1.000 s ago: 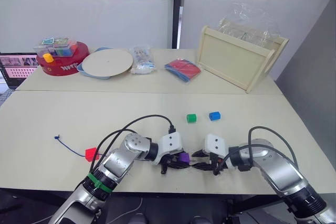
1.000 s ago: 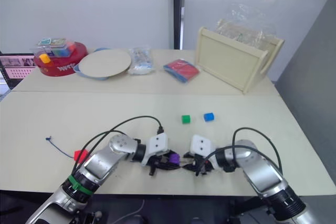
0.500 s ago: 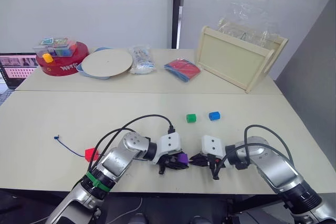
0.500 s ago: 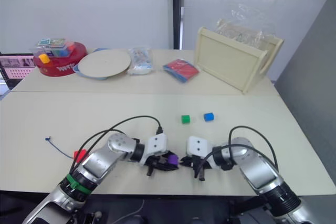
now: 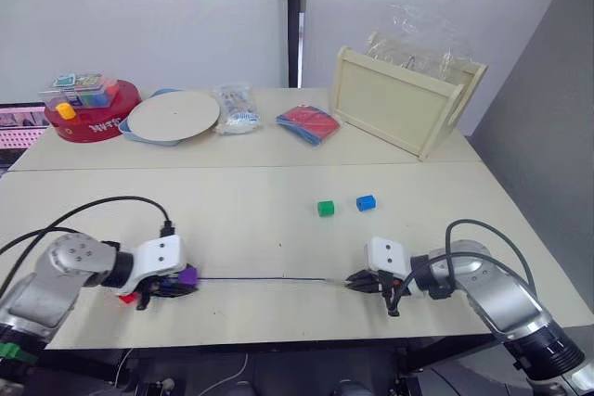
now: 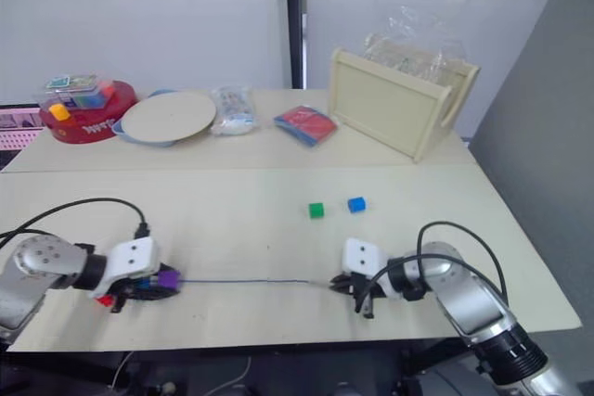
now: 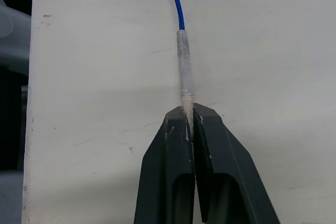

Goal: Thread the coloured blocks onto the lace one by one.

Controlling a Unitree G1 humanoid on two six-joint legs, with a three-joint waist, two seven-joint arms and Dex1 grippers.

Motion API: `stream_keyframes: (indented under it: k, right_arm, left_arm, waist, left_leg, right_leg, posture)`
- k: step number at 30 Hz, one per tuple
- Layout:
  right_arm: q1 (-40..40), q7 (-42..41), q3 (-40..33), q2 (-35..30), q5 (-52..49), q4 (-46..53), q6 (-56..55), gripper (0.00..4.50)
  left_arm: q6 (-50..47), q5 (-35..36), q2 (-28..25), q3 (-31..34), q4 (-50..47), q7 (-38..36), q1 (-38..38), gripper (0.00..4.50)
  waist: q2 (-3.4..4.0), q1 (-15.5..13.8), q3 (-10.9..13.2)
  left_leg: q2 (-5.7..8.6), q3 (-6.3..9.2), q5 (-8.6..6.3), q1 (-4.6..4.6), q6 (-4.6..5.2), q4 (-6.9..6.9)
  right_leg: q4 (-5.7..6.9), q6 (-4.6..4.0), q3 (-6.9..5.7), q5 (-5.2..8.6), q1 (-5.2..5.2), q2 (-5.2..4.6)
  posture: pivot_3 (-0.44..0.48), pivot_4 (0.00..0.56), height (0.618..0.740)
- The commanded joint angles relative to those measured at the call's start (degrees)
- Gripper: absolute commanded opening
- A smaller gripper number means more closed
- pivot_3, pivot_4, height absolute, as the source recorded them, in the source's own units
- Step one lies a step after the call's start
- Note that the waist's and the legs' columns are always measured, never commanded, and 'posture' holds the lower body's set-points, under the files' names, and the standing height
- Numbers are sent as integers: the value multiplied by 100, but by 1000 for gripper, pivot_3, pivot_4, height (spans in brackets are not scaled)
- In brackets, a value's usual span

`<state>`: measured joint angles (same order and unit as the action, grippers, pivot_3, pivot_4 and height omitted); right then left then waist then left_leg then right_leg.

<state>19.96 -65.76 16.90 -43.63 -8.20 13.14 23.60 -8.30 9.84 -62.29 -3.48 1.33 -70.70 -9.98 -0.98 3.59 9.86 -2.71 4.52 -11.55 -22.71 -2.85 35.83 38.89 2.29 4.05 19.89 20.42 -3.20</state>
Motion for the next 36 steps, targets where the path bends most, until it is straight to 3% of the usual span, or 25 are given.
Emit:
stream_keyframes:
  k: [1,6,12,17,25,28,36]
  right_arm:
    - [75,-14,-123,13,-115,164,-45,0]
    - [230,-6,22,150,-36,80,-8,0]
    - [534,26,262,378,93,-88,52,0]
    - [675,59,466,547,191,-57,121,0]
    - [626,76,470,523,214,77,215,0]
    - [586,73,463,488,210,148,254,0]
    - [571,84,472,458,205,235,349,0]
  left_arm:
    - [-391,231,55,222,-79,9,101,2232]
    - [-1428,836,558,169,-1207,174,-347,3802]
    - [-2225,1138,1579,-431,-1909,530,-1064,3802]
    - [-1474,401,2685,-1419,-1156,884,-1345,3802]
    - [-1065,2,3182,-1795,-690,953,-1537,3802]
    - [-1130,95,3276,-1733,-739,947,-1557,3053]
    - [-1178,105,3305,-1712,-780,895,-1557,359]
  waist:
    - [3,-7,2]
    - [-4,-101,8]
    - [-8,-180,9]
    - [-7,-172,8]
    - [-9,-156,9]
    - [-8,-156,9]
    - [-9,-150,9]
  left_leg:
    - [0,0,0,-2,0,0]
    - [2,1,0,-40,0,15]
    - [12,3,1,-76,-1,40]
    - [13,4,1,-75,-1,41]
    - [17,5,2,-83,-1,47]
    - [17,6,2,-84,-1,47]
    - [17,6,2,-84,-1,47]
  right_leg:
    - [1,0,-1,0,1,0]
    - [4,0,-3,0,27,-2]
    - [12,3,-5,-2,52,-10]
    - [14,3,-4,-3,55,-8]
    - [18,3,-3,-2,61,-10]
    - [19,3,-4,-2,61,-10]
    - [19,3,-4,-2,61,-10]
  posture:
    - [0,150,740]
    - [0,150,740]
    - [0,150,740]
    - [0,150,740]
    - [0,150,740]
    - [0,150,740]
    - [0,150,740]
